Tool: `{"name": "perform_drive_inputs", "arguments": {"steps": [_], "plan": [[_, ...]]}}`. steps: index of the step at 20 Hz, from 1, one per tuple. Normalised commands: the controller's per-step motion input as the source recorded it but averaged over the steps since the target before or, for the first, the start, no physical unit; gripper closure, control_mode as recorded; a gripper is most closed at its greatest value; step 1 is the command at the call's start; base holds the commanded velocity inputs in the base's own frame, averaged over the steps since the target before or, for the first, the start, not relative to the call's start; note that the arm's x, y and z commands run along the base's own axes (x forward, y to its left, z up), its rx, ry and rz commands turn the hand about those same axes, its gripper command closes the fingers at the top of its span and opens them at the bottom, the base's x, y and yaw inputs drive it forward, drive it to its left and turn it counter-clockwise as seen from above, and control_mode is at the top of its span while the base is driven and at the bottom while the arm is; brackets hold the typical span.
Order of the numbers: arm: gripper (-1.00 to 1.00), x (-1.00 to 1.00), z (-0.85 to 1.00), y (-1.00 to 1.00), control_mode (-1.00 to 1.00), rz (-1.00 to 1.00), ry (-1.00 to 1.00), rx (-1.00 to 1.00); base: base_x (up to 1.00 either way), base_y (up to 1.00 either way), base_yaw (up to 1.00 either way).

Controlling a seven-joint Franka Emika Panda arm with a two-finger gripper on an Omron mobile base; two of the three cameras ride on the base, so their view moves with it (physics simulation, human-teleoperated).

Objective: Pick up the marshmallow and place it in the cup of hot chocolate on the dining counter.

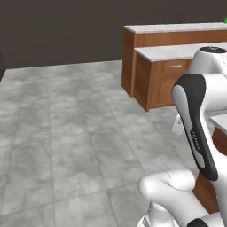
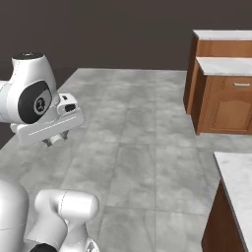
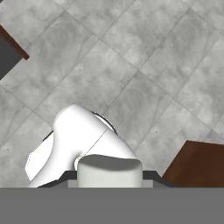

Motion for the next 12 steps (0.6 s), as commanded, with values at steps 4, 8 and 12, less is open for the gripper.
{"name": "perform_drive_inputs", "arguments": {"steps": [4,8,12], "plan": [[1.00,0.00,0.00,0.00,1.00,0.00,0.00,0.00,1.00,0.37,0.01],[1.00,0.00,0.00,0.00,1.00,0.00,0.00,0.00,1.00,0.24,0.00],[1.00,0.00,0.00,0.00,1.00,0.00,0.00,0.00,1.00,0.03,0.00]]}}
